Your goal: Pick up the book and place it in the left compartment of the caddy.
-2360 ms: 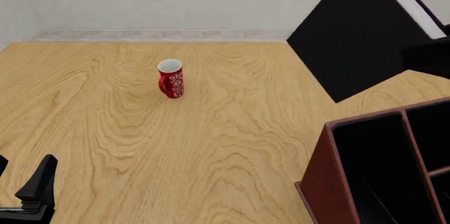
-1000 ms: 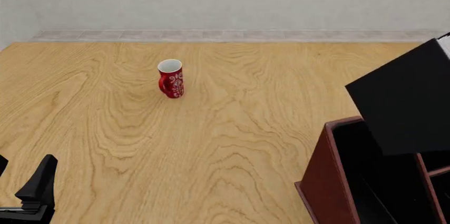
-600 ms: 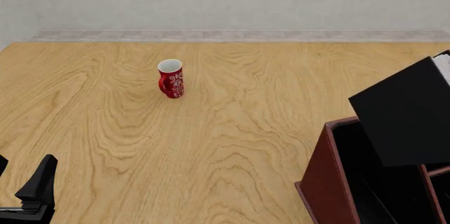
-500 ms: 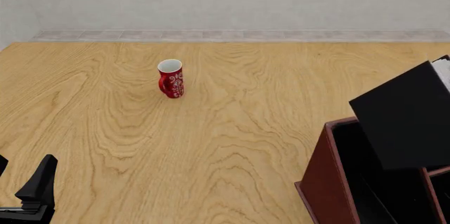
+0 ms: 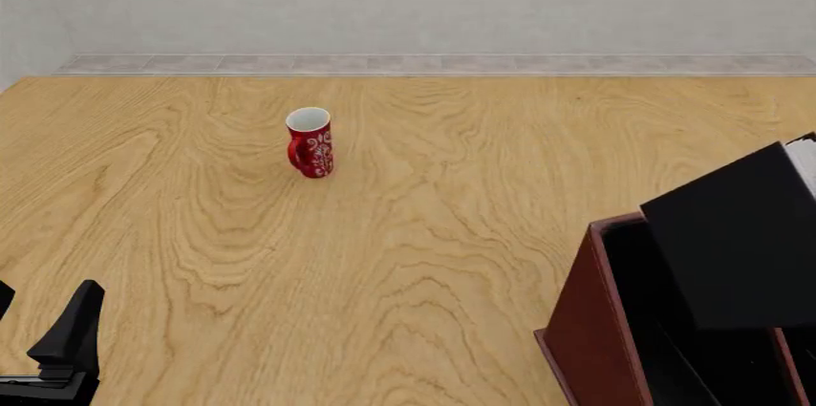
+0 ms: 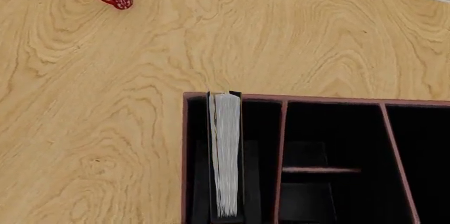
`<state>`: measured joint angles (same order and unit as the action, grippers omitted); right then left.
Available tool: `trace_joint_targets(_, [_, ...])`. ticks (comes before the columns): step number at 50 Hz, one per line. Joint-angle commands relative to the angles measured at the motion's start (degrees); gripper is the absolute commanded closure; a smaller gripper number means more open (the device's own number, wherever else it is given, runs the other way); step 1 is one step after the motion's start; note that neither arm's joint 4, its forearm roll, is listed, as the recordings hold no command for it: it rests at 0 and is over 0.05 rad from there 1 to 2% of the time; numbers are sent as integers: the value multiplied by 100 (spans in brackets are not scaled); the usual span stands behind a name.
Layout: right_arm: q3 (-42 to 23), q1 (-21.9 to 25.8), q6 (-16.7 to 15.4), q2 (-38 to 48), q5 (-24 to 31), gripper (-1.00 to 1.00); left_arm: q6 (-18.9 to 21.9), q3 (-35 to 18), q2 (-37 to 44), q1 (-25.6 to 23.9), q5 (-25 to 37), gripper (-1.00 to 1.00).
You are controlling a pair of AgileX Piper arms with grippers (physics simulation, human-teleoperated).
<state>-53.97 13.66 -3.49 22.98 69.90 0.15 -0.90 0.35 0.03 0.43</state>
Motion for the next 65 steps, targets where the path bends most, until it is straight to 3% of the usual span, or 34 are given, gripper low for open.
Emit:
trace_joint_targets(1, [161, -5, 203, -219, 0, 100, 1, 0, -9, -2, 4, -100])
trace_joint_targets(65, [835, -305, 329, -446, 0, 100, 2, 0, -10, -1, 4, -100])
